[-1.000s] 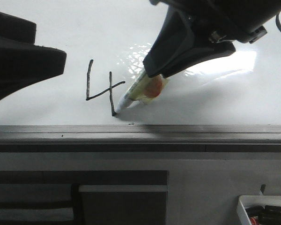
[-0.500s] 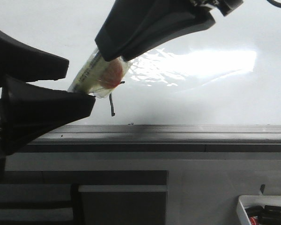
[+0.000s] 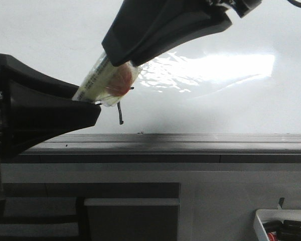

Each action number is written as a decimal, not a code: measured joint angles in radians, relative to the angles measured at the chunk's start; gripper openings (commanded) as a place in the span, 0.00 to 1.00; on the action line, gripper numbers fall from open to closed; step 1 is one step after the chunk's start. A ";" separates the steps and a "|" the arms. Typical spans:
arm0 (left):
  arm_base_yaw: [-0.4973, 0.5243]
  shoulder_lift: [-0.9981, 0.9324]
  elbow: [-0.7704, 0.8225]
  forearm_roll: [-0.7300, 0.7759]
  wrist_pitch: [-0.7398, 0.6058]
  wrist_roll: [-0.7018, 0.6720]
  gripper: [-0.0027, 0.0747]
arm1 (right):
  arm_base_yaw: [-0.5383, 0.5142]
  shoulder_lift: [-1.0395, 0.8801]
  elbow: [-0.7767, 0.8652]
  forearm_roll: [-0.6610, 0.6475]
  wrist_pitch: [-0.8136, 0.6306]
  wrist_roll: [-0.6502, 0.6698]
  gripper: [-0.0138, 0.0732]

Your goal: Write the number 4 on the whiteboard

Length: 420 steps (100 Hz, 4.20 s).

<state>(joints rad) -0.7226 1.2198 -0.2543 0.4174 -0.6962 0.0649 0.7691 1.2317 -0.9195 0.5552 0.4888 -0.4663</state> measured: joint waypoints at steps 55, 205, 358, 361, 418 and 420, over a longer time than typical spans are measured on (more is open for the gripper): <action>0.004 -0.116 -0.101 -0.578 0.397 -0.384 0.01 | -0.028 -0.056 0.000 0.011 -0.127 -0.004 0.68; 0.135 -0.169 -0.220 -0.671 0.696 -0.397 0.50 | -0.029 -0.073 0.002 0.022 -0.115 -0.004 0.42; 0.131 -0.917 0.036 -0.154 0.756 -0.393 0.01 | -0.029 -1.143 0.824 -0.143 -0.494 -0.002 0.09; 0.131 -0.917 0.036 -0.154 0.756 -0.393 0.01 | -0.029 -1.143 0.824 -0.143 -0.494 -0.002 0.09; 0.163 -0.938 0.049 -0.189 0.838 -0.365 0.01 | -0.029 -1.143 0.824 -0.143 -0.498 -0.002 0.09; 0.170 -0.944 0.049 -0.195 0.845 -0.356 0.01 | -0.029 -1.143 0.824 -0.143 -0.498 -0.002 0.09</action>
<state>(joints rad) -0.5523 0.2761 -0.2055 0.2226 0.1487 -0.2910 0.7399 0.0887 -0.0954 0.4118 -0.0096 -0.4687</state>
